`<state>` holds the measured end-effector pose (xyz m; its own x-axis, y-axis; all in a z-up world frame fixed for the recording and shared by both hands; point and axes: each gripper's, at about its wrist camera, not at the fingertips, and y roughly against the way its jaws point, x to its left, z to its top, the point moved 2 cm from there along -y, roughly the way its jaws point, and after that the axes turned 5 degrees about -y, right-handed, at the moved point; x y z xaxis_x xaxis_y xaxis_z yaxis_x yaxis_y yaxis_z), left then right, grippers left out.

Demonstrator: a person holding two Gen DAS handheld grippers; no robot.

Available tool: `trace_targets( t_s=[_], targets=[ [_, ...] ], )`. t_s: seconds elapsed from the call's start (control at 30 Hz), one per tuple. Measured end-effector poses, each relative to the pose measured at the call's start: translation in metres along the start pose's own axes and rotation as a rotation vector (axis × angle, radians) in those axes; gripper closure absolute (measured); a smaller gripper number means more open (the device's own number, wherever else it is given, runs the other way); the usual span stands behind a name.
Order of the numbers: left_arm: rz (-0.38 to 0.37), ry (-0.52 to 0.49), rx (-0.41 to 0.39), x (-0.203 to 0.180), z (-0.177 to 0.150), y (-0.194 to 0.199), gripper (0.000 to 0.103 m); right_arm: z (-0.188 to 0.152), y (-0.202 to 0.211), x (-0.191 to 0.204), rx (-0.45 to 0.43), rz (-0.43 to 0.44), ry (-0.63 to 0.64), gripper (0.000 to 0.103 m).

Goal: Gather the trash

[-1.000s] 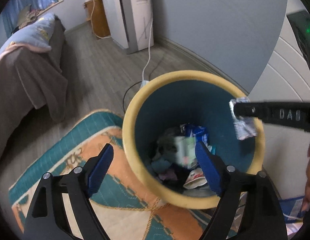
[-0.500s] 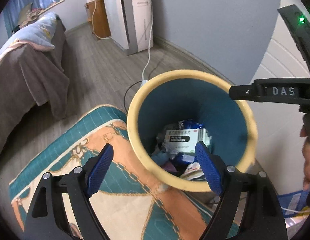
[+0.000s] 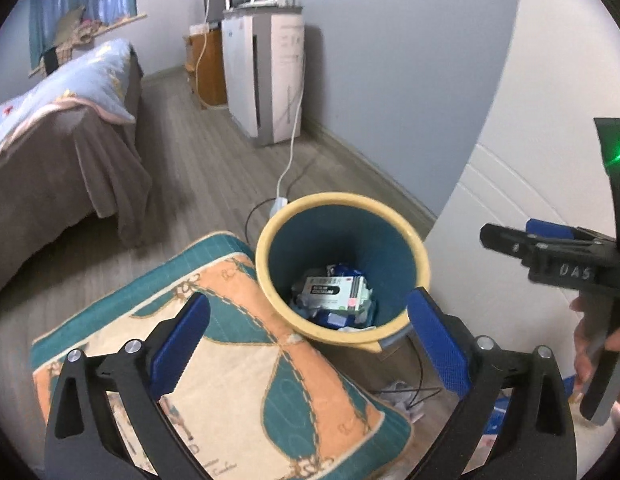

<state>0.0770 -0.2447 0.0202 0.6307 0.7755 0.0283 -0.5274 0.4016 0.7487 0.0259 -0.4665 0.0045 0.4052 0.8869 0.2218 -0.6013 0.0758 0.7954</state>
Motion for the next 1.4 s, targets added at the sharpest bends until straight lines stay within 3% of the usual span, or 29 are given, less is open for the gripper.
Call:
trace_targets(
  t_s=[0.2,0.3,0.47,0.67,1.4],
  targets=[
    [0.057,-0.024,0.001,-0.009,-0.02,0.019,0.005,-0.017,0.024,-0.003,-0.035,0.001,0.024,0.006],
    [0.033,-0.005,0.013,-0.005,-0.025,0.014,0.005,-0.019,0.029,0.0,-0.06,0.004,0.034,0.006],
    [0.056,0.034,0.016,0.007,-0.031,0.0,0.005,-0.025,0.016,0.015,0.006,-0.005,0.103,0.006],
    [0.115,0.008,0.031,0.013,-0.035,-0.006,0.005,-0.027,0.016,0.022,0.008,-0.011,0.135,0.006],
    [0.09,-0.016,0.033,0.01,-0.035,-0.003,0.005,-0.027,0.015,0.023,0.014,-0.013,0.13,0.006]
  ],
)
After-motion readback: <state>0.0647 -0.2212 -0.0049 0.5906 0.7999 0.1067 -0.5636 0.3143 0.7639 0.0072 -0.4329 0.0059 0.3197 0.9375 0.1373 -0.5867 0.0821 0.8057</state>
